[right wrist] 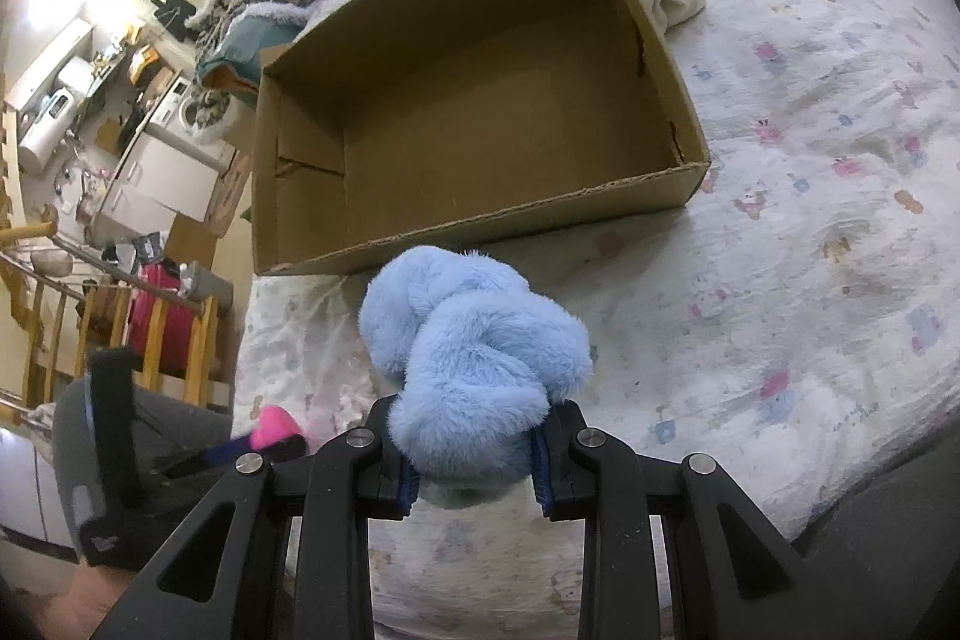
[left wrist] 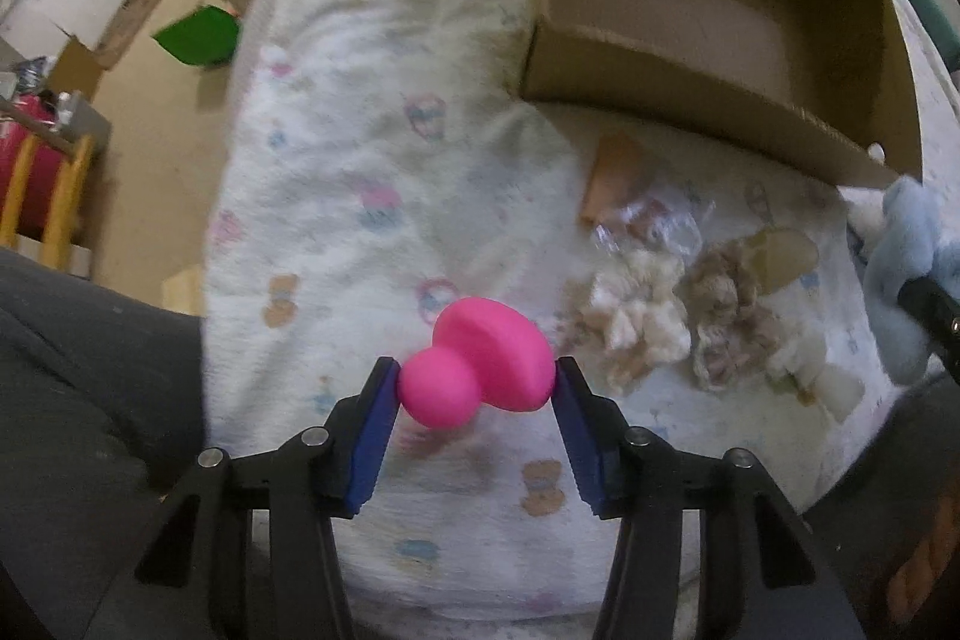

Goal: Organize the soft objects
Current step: 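Carry the blue scrunchie and pink toy into the cardboard box and release both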

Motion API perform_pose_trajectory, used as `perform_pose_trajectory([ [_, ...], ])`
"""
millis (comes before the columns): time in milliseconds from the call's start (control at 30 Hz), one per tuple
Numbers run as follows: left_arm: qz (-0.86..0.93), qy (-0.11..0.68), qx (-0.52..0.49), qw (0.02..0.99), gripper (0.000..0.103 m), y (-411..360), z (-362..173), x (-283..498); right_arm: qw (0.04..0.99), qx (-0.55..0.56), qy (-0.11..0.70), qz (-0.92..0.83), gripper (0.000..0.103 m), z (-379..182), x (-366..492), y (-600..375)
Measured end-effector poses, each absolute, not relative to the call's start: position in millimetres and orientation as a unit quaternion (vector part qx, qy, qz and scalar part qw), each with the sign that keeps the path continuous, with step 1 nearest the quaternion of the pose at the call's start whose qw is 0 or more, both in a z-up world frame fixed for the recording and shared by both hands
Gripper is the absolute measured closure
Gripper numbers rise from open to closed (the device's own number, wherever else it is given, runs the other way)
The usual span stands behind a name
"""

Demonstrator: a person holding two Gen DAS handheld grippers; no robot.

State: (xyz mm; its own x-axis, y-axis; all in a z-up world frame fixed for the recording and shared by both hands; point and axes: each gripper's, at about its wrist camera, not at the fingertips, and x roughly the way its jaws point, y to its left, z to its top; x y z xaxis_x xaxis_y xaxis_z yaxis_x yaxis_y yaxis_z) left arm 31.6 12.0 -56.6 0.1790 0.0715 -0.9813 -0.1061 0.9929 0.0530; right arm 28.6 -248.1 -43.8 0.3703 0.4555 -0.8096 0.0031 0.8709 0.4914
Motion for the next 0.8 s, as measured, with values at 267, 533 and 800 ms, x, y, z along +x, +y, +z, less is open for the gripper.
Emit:
perform_pose_trajectory([
  [267, 0.109, 0.614, 0.000, 0.782, 0.055, 22, -36, 39, 0.794, 0.229, 0.542, 0.152, 0.073, -46, 34, -258],
  [533, 0.132, 0.608, 0.003, 0.783, 0.055, 12, -38, 48, 0.790, 0.230, 0.544, 0.161, 0.073, -47, 34, -259],
  [800, 0.132, 0.601, 0.005, 0.788, 0.055, 7, -34, 46, 0.793, 0.226, 0.541, 0.167, 0.073, -44, 34, -257],
])
